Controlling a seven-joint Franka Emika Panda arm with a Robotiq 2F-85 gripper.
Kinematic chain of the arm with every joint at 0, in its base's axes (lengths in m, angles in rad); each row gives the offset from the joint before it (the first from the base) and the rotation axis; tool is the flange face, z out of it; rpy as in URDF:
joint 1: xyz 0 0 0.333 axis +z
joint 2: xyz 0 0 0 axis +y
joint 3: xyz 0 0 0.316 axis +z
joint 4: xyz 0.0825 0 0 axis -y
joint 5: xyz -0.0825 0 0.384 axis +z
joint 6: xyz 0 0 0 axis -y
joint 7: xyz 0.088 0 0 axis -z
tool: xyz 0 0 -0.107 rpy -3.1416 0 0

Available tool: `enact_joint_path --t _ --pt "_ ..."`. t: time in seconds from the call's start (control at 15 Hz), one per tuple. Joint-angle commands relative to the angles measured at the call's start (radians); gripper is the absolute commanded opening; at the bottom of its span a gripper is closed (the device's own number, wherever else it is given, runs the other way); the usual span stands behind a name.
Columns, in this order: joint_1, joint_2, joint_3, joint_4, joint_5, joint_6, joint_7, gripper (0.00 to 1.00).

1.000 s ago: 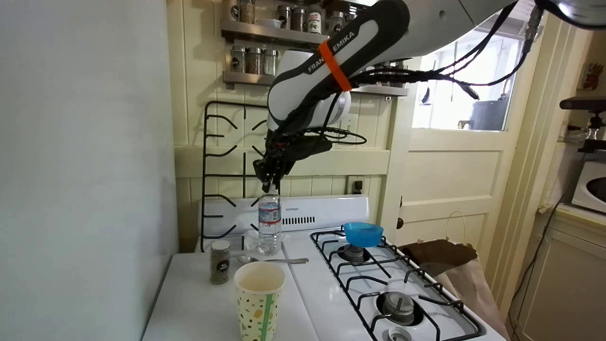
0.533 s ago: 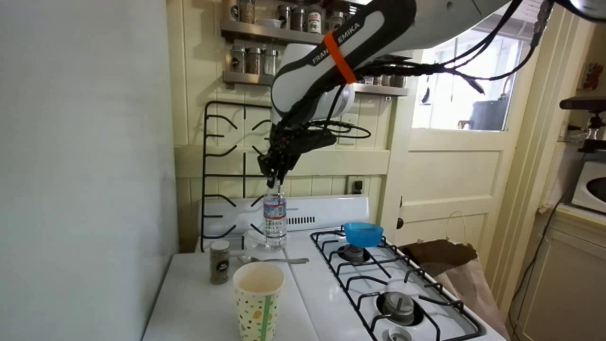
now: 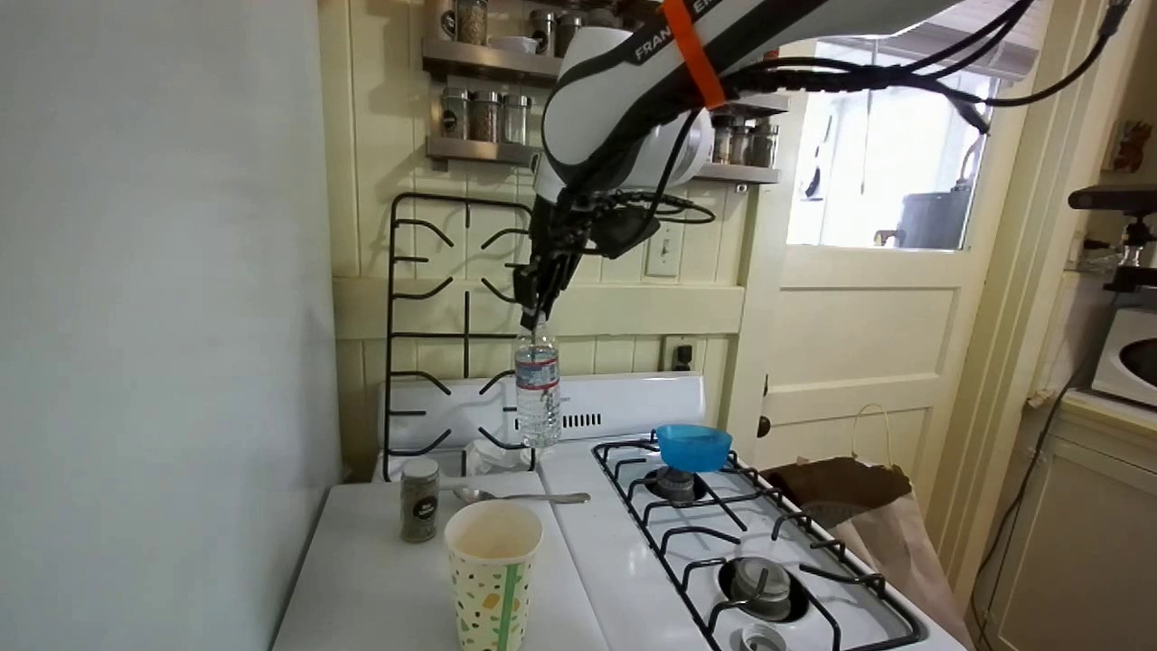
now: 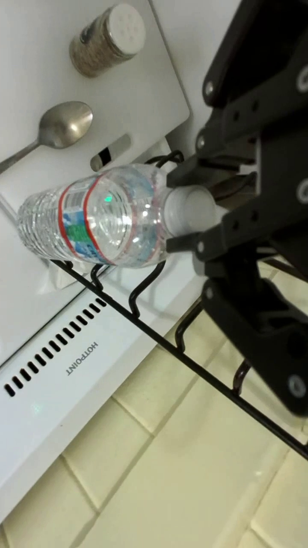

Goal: Put the water bottle in the coffee cup.

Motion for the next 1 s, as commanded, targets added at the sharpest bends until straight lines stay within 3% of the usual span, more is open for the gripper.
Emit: enact_joint_path --t 0.0,0.47,0.87,0.93 --pt "-0.032 -0.151 0.021 -0.158 0.095 0.062 -0.224 0.08" --pt "0.017 -0.301 -0.013 -0.287 0.272 0.050 -0.504 0.08" --pt "0.069 -0.335 -0.010 -0.323 0.258 -0.011 -0.504 0.08" --pt "0.061 -0.316 -0.014 -0.311 0.243 0.024 -0.480 0.32"
